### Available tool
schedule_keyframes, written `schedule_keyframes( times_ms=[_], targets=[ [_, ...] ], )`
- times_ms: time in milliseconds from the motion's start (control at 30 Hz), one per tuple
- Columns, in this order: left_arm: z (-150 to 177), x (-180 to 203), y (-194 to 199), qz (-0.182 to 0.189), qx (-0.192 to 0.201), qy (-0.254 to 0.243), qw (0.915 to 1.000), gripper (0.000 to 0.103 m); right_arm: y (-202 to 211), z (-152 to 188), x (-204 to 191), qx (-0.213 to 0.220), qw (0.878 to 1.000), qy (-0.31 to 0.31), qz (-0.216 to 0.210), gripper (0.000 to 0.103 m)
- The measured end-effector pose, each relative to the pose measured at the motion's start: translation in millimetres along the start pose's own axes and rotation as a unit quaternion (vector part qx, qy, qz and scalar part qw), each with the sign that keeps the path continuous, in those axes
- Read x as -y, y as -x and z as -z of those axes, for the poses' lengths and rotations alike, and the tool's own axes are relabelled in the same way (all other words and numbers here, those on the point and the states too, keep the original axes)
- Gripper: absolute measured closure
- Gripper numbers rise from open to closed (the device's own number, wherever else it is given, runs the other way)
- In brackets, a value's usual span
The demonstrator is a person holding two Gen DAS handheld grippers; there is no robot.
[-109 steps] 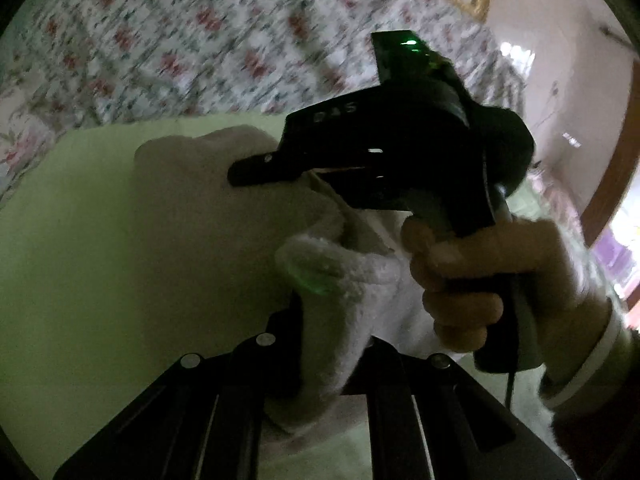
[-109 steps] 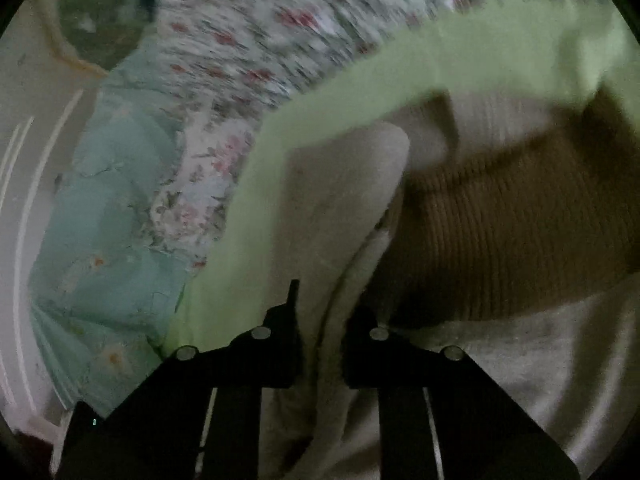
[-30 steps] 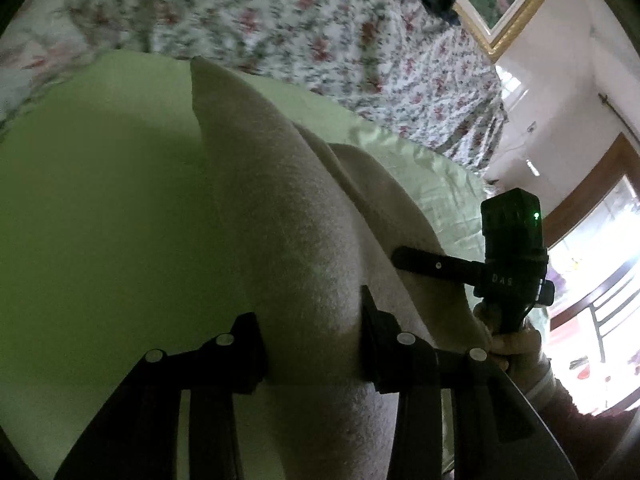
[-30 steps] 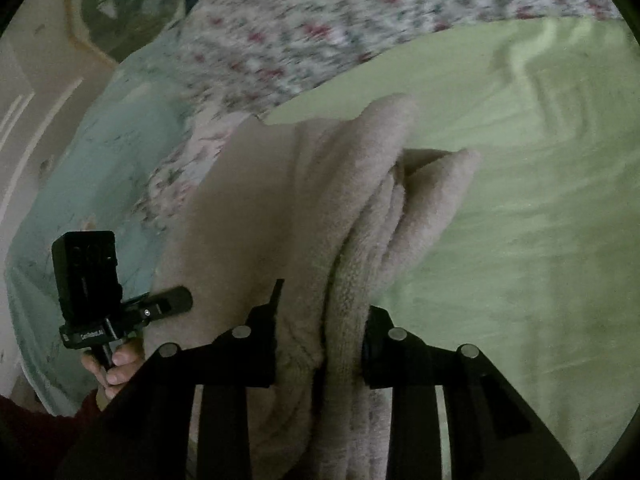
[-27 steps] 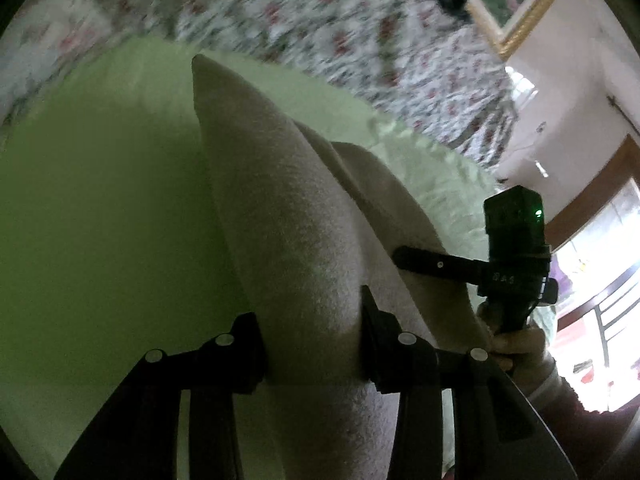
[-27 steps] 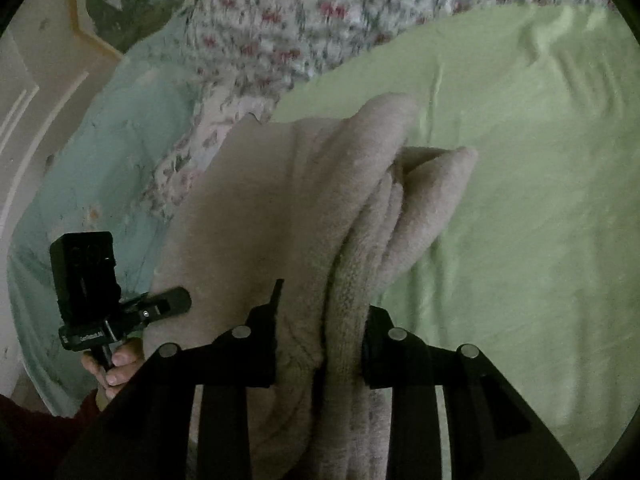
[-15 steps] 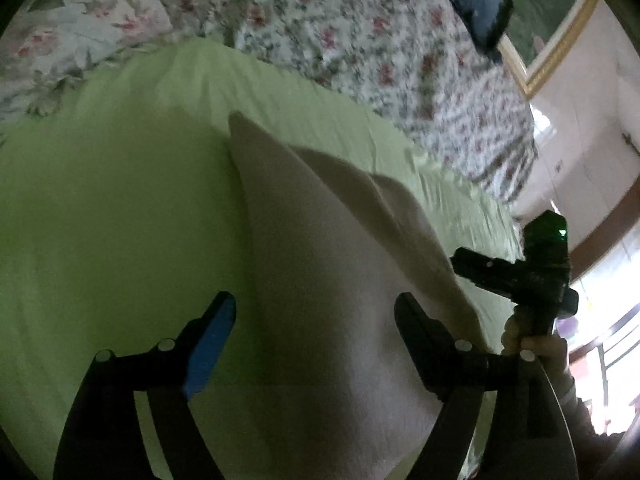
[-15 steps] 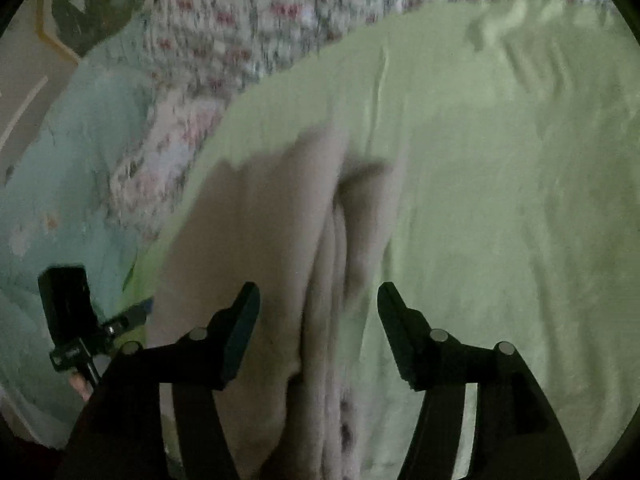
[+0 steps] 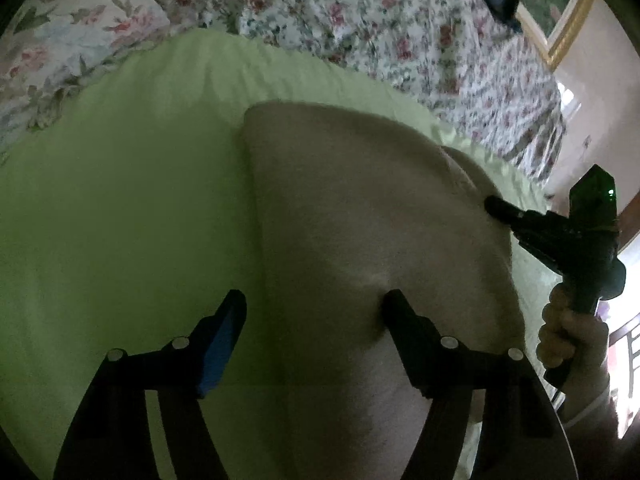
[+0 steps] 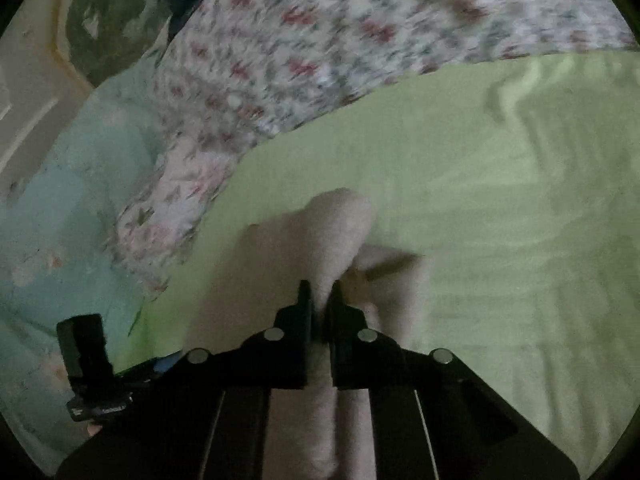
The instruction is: Fold small clothes
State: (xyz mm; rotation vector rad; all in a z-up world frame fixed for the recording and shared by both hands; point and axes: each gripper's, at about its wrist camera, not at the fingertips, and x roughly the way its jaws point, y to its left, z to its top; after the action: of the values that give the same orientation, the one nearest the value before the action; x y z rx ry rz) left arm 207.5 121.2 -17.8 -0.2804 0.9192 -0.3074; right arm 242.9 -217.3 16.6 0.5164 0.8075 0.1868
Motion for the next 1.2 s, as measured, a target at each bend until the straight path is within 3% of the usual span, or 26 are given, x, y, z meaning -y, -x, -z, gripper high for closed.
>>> schedule_keyframes(
  times_ms=[233, 300, 367, 433, 600, 667, 733, 833, 867, 900, 933, 967, 1000, 1067, 1200],
  targets=[
    [3.9, -5.3, -11.5, 0.015, -0.017, 0.017, 0.9996, 0.029, -43.7, 17.3, 31.0, -0.054, 0.997, -0.018, 0.055, 0.095],
    [3.0, 0.2, -6.5, 0.002, -0.016, 0.009, 0.9998, 0.029, -41.1, 15.1, 29.1, -0.055, 0.996, -0.018, 0.062, 0.093],
    [4.8, 7.1, 7.0, -0.017, -0.004, -0.004, 0.9998, 0.033, -30.9, 13.8, 25.5, -0.052, 0.996, -0.024, 0.071, 0.083],
    [8.6, 14.7, 26.5, -0.02, 0.019, -0.014, 0.9995, 0.033, -14.9, 15.1, 24.4, -0.042, 0.996, -0.029, 0.073, 0.081],
    [22.5, 41.2, 66.2, 0.072, 0.064, -0.042, 0.9945, 0.036, 31.7, 28.1, -9.0, -0.011, 0.999, -0.017, 0.034, 0.081],
    [31.6, 51.0, 72.1, 0.129, 0.064, -0.05, 0.9883, 0.036, 39.4, 45.2, -29.5, -0.015, 1.0, -0.005, -0.001, 0.081],
    [42.4, 57.2, 66.8, 0.155, 0.053, -0.059, 0.9848, 0.036, 37.7, 66.3, -44.3, -0.026, 0.999, -0.003, -0.026, 0.08],
    [57.1, 55.8, 37.6, 0.124, 0.002, -0.062, 0.9904, 0.047, 22.6, 92.5, -47.7, -0.059, 0.998, 0.001, -0.026, 0.08],
    [63.5, 49.6, 25.2, 0.108, -0.018, -0.058, 0.9923, 0.056, 14.7, 101.1, -45.4, -0.07, 0.997, 0.011, 0.013, 0.08],
    [67.3, 45.8, 20.4, 0.103, -0.026, -0.057, 0.9927, 0.072, 8.3, 109.5, -36.6, -0.076, 0.995, 0.02, 0.067, 0.081],
    [72.8, 39.2, 15.1, 0.102, -0.036, -0.049, 0.9929, 0.077, 5.7, 115.2, -26.6, -0.075, 0.993, 0.019, 0.089, 0.085],
    [76.3, 33.4, 13.0, 0.109, -0.042, -0.04, 0.9924, 0.08, 5.7, 119.3, -16.1, -0.071, 0.994, 0.009, 0.085, 0.096],
    [79.7, 28.6, 13.7, 0.118, -0.045, -0.03, 0.9915, 0.08, 7.6, 122.6, -3.2, -0.066, 0.995, -0.008, 0.076, 0.103],
    [85.9, 25.3, 18.5, 0.122, -0.042, -0.024, 0.9913, 0.08, 14.9, 123.3, 9.8, -0.06, 0.996, -0.03, 0.057, 0.103],
    [93.9, 31.2, 24.0, 0.101, -0.04, -0.031, 0.9936, 0.08, 25.9, 125.4, -3.4, -0.062, 0.996, -0.01, 0.071, 0.102]
  ],
)
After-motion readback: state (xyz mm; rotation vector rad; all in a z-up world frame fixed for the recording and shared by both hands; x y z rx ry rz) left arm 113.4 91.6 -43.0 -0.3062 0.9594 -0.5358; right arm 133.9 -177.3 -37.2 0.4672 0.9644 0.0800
